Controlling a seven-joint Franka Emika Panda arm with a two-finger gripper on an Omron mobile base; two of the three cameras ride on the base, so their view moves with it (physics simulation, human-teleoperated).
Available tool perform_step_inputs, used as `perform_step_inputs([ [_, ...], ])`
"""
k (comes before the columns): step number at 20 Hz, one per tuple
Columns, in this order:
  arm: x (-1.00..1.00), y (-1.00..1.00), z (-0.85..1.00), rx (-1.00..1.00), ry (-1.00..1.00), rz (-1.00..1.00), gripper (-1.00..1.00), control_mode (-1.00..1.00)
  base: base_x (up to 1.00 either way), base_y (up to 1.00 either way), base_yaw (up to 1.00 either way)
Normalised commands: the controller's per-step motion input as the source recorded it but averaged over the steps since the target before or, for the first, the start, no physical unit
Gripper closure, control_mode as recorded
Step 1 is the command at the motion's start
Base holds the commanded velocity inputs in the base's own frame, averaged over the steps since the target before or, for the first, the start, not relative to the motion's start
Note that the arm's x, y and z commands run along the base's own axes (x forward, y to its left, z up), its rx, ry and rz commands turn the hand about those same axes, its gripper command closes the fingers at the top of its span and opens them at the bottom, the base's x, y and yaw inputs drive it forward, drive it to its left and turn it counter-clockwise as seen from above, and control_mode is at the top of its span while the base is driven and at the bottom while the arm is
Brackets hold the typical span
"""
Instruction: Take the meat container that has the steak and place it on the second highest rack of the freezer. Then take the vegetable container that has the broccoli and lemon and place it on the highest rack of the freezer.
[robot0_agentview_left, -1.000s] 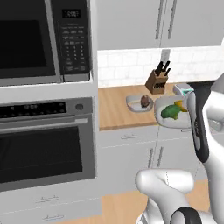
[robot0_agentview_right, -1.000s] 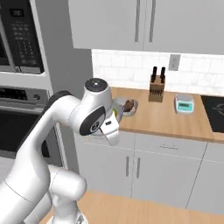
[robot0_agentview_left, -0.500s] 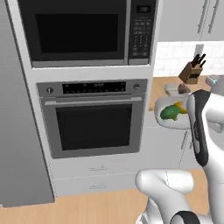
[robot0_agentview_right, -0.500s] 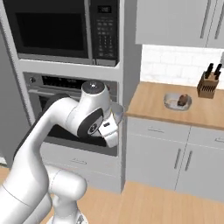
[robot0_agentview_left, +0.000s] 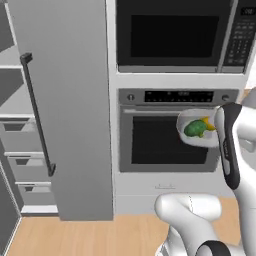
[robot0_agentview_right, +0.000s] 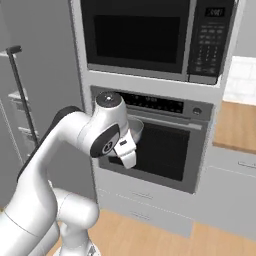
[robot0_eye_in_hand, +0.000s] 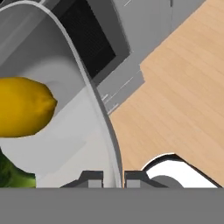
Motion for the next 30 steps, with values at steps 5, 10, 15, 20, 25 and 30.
perform_step_inputs([
  [5,0.00,0.00,0.00,0.00,0.00,0.00,1.00,1.00,0.38,1.00,0.19],
  [10,0.00,0.00,0.00,0.00,0.00,0.00,1.00,1.00,0.40,1.00,0.15],
  [15,0.00,0.00,0.00,0.00,0.00,0.00,1.00,1.00,0.15,0.93,0.14],
  [20,0.00,0.00,0.00,0.00,0.00,0.00,1.00,1.00,0.35,0.48,0.12],
  [25,0.00,0.00,0.00,0.00,0.00,0.00,1.00,1.00,0.46,0.37,0.10],
  [30,0.00,0.00,0.00,0.00,0.00,0.00,1.00,1.00,0.69,0.11,0.13],
])
